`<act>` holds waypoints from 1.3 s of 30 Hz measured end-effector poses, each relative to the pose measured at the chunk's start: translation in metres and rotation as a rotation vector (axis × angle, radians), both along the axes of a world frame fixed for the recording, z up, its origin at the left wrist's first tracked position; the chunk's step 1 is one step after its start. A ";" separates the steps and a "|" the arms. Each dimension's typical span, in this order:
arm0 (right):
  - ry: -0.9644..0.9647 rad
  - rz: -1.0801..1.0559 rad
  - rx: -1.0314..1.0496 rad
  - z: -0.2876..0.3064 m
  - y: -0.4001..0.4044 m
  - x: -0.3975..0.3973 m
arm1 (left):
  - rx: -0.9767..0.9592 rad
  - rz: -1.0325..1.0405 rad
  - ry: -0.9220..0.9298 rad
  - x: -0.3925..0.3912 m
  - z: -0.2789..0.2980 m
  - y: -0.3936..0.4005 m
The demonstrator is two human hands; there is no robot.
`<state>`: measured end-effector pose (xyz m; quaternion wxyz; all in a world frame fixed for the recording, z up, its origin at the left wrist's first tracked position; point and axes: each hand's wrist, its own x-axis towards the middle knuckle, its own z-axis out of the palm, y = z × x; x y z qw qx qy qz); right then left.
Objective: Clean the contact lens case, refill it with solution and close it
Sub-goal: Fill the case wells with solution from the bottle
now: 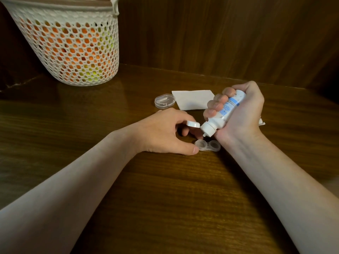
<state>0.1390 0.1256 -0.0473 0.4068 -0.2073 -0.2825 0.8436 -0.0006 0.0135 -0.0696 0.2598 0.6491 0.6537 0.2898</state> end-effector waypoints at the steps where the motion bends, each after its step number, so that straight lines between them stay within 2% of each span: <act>1: 0.017 0.004 -0.011 0.001 0.000 0.000 | -0.006 0.006 -0.018 0.000 0.000 0.000; 8: 0.182 -0.059 -0.036 0.018 0.014 0.021 | 0.002 0.013 -0.037 0.001 -0.001 -0.002; 14: 0.097 -0.050 -0.013 0.003 0.021 0.036 | 0.017 0.038 0.006 0.004 -0.003 -0.001; 18: 0.119 -0.034 -0.055 -0.002 0.026 0.032 | 0.029 0.048 0.002 0.005 -0.003 0.000; 39: 0.077 0.028 0.048 -0.003 0.021 0.023 | 0.024 0.014 -0.006 0.002 -0.004 0.002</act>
